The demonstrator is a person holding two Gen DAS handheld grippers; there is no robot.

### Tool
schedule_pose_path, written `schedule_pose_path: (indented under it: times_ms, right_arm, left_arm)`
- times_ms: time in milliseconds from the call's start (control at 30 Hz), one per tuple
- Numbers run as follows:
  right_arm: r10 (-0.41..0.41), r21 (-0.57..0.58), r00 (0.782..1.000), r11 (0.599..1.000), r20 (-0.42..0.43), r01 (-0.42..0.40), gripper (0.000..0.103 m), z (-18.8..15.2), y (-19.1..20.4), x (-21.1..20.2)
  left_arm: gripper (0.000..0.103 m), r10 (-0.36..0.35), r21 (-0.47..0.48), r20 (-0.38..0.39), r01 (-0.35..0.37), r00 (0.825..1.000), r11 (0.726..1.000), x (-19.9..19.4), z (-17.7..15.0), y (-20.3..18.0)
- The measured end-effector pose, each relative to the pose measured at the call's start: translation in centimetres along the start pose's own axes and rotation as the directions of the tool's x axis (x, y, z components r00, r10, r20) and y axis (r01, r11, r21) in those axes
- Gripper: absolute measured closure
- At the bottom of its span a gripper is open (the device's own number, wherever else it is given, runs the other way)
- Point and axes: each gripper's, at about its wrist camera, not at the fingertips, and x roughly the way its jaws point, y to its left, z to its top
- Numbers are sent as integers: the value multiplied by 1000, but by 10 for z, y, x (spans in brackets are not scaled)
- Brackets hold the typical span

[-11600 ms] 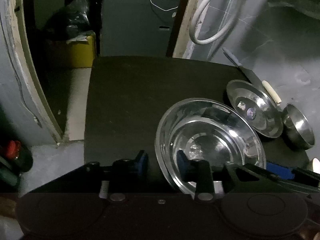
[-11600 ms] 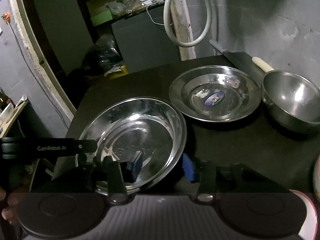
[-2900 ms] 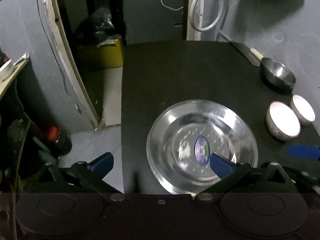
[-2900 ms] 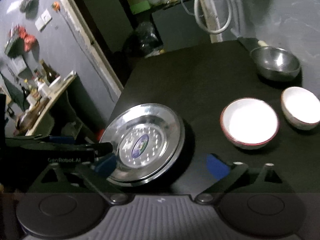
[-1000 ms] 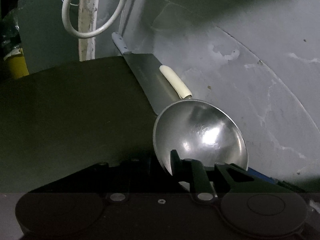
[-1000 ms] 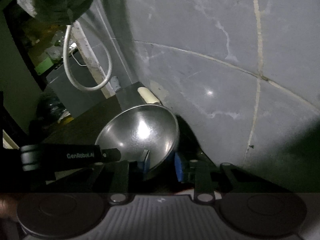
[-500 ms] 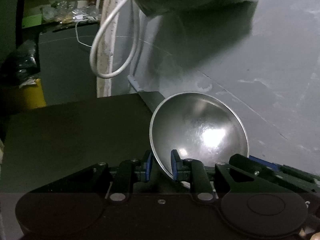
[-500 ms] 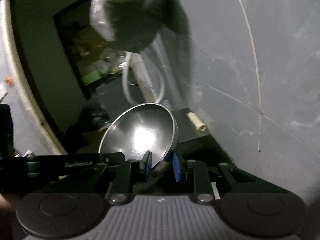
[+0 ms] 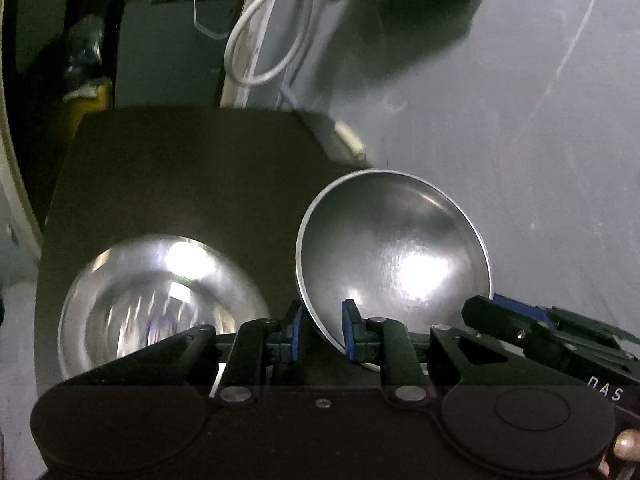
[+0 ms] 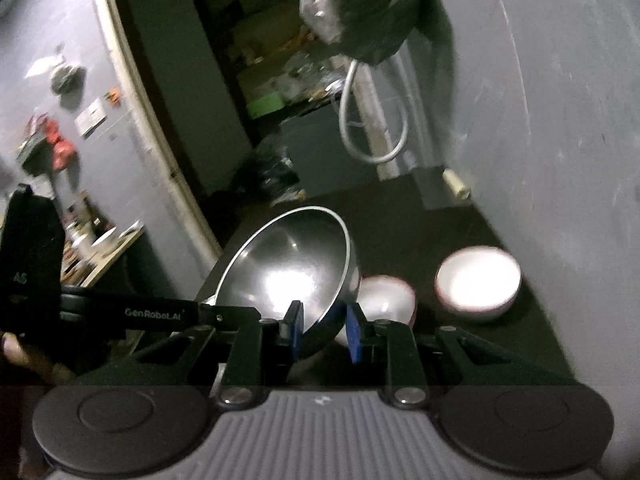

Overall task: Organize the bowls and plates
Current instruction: 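Lift the steel bowl and carry it beside the plate stack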

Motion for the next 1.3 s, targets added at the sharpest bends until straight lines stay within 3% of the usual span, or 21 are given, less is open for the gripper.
schedule_pose_path:
  times_ms: [267,667,1000,1300]
  right_arm:
    - [45,-9,989,999,-142,-47,77,-43,8,-14]
    - [72,-29,961,996,-266,-82,77,-65,13,-15]
    - [89,8,958,996,-273,-91,73,-70,10,-13]
    - [75,37,966,997,-247,-67,68,-68,2,-14]
  left_arm:
    - [81,16,-26,-148,-20,989,999,-11,-49,7]
    - [80,23,-61,-297,-43,955,997,-18,-77,11]
    - [78,15,-55,-313,-34,949,998,-17,-74,13]
    - [69,51,24,-316,-46,947,999,-22,-71,7]
